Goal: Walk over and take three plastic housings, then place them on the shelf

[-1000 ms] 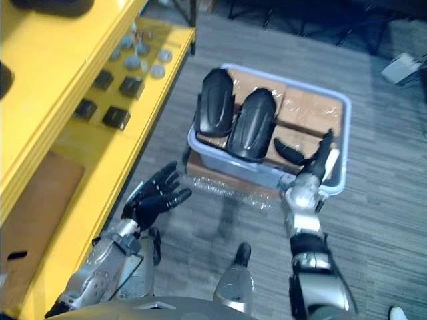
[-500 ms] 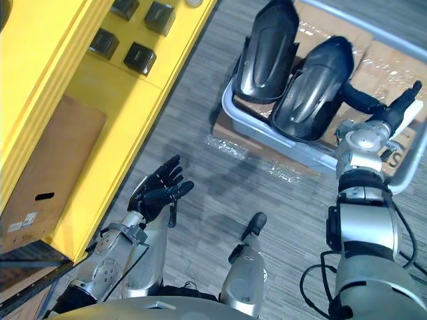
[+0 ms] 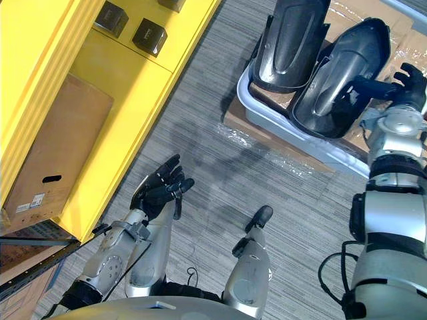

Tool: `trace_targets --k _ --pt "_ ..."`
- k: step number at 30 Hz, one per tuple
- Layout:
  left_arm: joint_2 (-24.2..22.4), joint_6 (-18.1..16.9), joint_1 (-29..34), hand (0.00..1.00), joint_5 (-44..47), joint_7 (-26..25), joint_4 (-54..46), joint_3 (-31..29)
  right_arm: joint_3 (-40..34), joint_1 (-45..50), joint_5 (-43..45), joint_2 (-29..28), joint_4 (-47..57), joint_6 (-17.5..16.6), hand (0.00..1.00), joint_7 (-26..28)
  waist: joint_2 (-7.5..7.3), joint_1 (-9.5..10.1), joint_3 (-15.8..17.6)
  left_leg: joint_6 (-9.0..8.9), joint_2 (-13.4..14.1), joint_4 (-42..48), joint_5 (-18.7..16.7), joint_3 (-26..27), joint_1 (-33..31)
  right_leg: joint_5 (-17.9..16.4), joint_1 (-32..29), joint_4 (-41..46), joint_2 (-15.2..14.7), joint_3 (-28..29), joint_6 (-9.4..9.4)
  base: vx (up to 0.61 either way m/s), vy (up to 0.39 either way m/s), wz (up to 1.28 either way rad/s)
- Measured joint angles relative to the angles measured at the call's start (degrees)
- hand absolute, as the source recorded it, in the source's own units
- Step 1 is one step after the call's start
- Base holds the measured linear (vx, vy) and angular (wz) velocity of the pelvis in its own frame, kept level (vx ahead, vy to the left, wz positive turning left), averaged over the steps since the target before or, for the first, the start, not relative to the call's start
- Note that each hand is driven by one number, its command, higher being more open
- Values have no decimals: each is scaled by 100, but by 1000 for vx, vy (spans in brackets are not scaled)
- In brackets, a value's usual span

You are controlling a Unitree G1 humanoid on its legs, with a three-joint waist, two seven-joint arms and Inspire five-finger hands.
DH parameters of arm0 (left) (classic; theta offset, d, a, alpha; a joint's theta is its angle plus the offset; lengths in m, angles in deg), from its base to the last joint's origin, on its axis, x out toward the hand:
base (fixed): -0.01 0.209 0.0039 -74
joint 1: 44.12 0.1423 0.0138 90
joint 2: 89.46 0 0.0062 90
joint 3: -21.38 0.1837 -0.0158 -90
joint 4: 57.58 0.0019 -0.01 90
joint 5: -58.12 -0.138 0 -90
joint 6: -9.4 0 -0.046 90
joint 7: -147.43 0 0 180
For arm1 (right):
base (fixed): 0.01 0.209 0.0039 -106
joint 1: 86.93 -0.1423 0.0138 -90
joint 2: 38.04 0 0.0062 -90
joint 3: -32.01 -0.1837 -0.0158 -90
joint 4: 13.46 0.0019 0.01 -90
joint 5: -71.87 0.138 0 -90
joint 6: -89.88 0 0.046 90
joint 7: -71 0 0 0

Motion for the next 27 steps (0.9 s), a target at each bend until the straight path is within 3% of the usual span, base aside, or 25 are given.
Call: trace_targets --k 11,15,19,25,27 --pt "23 -16 113 100 3 -40 -59 58 -352 -101 -385 -203 -270 632 0 -9 -22 -26 13 -117 133 -702 308 68 742 -233 242 269 72 1 -214 -6 -42 -2" --pt "128 -17 259 100 4 -57 -388 -58 -520 -71 -500 -378 -346 890 0 -117 -125 -39 43 -148 161 -1078 470 130 1090 -249 366 300 89 5 -241 13 -11 -2" --pt "243 -16 398 100 2 -54 -580 -101 -751 141 -632 -434 -457 933 0 -265 -161 -58 47 -161 166 -1365 580 158 1449 -284 542 398 81 5 -298 4 -2 1" --pt "422 1 585 100 -21 -35 -828 -173 -1004 513 -1132 -477 -417 894 0 -939 -321 -151 14 -184 167 -1992 901 261 1970 -344 713 439 73 33 -364 -23 -9 -4" --pt "503 91 668 100 -79 -36 -988 -220 -1054 734 -1181 -545 -273 881 0 -1169 -492 -177 -34 -221 158 -2225 1026 343 2082 -506 707 405 60 39 -295 -65 -61 -13"
